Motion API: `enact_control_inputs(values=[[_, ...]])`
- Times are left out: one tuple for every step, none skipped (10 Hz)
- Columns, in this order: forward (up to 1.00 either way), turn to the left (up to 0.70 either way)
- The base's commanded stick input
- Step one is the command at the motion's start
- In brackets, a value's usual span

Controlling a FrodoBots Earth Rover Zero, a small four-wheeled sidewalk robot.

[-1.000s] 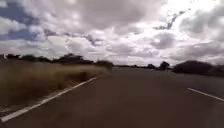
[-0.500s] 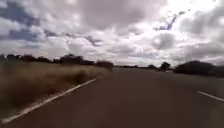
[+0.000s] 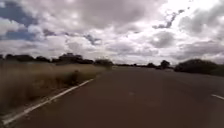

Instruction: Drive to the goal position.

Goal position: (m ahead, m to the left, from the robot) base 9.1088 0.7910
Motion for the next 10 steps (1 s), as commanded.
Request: enact_control_inputs(values=[[0.85,-0.33],[0.85,-0.33],[0.85,-0.32],[0.85,-0.20],[0.85,-0.08],[0.85,0.00],[0.85,0.00],[0.85,0.00],[0.85,0.00],[0.85,0.00]])
